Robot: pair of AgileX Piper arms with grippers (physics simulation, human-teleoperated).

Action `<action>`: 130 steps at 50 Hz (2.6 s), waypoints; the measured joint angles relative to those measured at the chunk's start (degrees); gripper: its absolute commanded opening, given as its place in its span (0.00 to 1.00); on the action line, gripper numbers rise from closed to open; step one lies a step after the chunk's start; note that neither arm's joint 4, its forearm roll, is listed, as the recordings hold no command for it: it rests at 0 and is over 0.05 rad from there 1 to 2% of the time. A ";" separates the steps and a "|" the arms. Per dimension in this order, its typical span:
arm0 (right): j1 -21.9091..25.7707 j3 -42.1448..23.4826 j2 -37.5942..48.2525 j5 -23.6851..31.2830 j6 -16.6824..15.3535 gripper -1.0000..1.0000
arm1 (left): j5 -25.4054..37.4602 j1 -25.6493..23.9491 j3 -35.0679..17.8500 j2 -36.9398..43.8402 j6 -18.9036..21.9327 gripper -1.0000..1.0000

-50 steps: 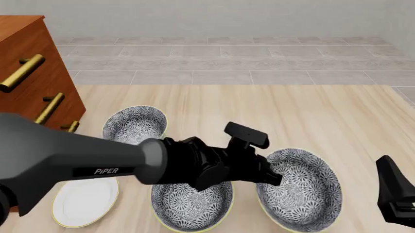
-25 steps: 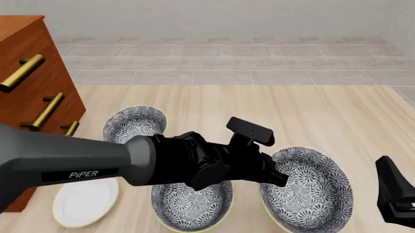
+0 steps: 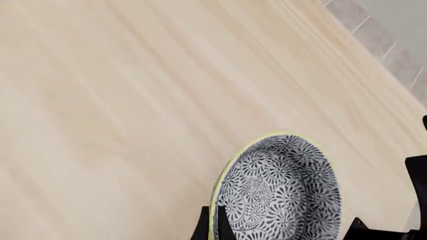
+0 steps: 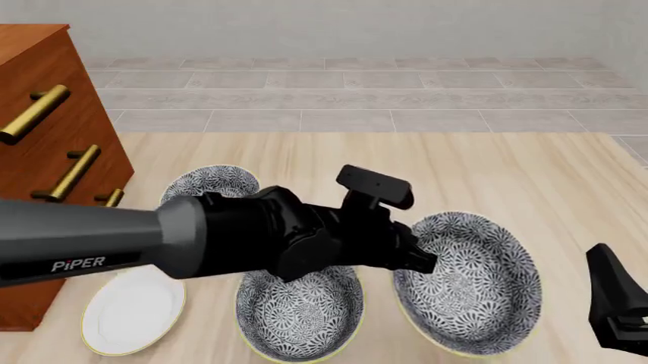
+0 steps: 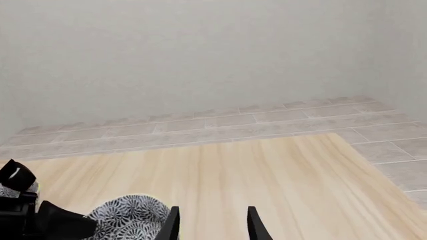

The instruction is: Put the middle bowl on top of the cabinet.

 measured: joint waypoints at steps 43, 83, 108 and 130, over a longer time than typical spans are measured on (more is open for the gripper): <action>0.21 0.09 0.00 0.02 -0.60 1.00 | 7.82 1.15 2.11 -6.54 -6.13 0.00; 0.35 0.12 0.01 0.27 -0.48 1.00 | 15.83 3.77 2.02 -13.19 -10.74 0.00; 0.14 0.15 0.01 0.14 -0.13 1.00 | 18.36 7.82 2.58 -16.35 -11.11 0.00; -0.03 0.17 0.01 0.06 0.01 1.00 | 19.58 11.13 3.12 -19.22 -11.05 0.00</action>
